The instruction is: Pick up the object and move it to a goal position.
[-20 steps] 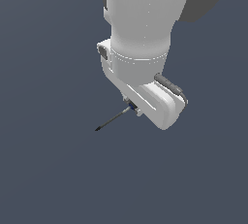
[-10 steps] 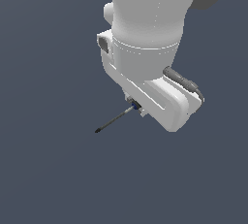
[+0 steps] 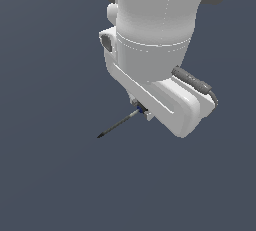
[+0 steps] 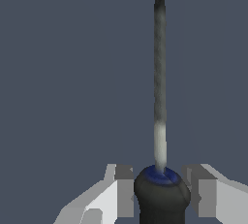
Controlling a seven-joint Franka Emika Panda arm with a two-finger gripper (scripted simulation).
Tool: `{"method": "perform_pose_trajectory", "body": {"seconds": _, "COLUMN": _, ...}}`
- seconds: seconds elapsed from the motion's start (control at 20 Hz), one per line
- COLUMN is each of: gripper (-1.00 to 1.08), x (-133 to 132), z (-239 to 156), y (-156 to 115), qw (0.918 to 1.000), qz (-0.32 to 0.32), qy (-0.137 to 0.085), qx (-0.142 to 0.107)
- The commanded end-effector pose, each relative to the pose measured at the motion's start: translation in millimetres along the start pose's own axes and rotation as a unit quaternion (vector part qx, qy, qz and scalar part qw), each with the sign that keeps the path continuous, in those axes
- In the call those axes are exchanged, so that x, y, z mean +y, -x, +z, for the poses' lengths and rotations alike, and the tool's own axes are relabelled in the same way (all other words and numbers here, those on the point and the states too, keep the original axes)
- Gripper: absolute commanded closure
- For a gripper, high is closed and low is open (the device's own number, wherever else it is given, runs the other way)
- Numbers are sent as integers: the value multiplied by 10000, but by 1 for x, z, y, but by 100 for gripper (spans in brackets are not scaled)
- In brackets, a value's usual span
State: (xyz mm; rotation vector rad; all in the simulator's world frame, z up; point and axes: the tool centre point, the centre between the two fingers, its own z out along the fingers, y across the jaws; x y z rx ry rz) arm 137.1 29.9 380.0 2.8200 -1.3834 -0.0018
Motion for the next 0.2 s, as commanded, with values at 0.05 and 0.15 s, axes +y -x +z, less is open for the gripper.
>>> {"method": "perform_pose_trajectory", "body": {"seconds": 0.05, "gripper": 108, "x": -1, "z": -2, "y": 0, "qw": 10000, "qz": 0, "qy": -5, "qx": 3}}
{"method": "perform_pose_trajectory", "body": {"seconds": 0.15, "gripper": 108, "x": -1, "z": -2, "y": 0, "qw": 10000, "qz": 0, "qy": -5, "qx": 3}}
